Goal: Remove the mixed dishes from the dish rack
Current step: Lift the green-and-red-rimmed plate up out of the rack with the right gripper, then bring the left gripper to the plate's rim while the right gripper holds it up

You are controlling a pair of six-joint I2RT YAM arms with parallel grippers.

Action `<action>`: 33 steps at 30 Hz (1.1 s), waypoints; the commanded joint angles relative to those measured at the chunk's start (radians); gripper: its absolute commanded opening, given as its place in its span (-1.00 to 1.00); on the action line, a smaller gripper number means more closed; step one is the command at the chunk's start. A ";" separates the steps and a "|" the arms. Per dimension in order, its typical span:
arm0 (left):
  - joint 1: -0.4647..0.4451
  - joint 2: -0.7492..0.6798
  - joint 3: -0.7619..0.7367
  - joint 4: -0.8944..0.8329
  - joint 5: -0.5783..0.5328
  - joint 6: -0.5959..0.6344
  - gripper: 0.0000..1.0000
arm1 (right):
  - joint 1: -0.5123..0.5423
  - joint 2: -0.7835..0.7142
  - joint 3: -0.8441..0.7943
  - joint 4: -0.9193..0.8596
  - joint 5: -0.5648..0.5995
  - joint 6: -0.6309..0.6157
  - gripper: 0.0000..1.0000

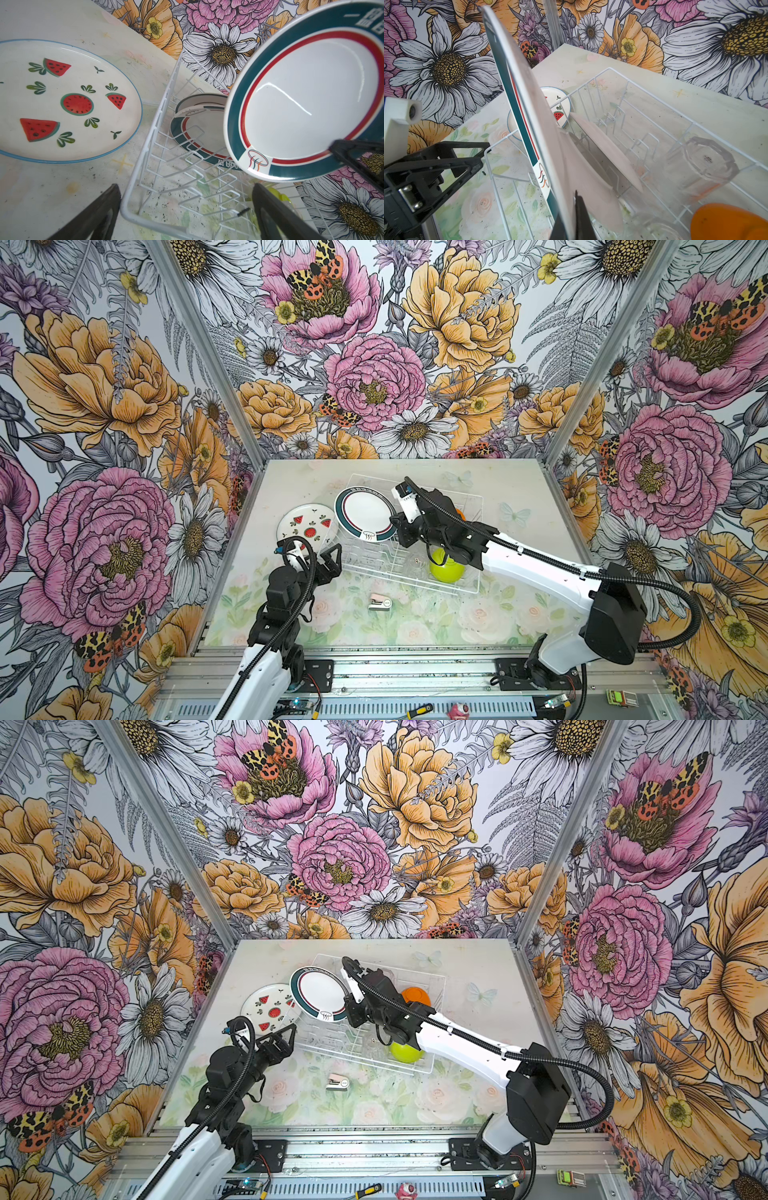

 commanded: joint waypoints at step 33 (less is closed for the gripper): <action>-0.247 -0.014 0.219 -0.001 -0.067 -0.070 0.97 | -0.080 -0.132 -0.004 0.073 -0.068 0.150 -1.00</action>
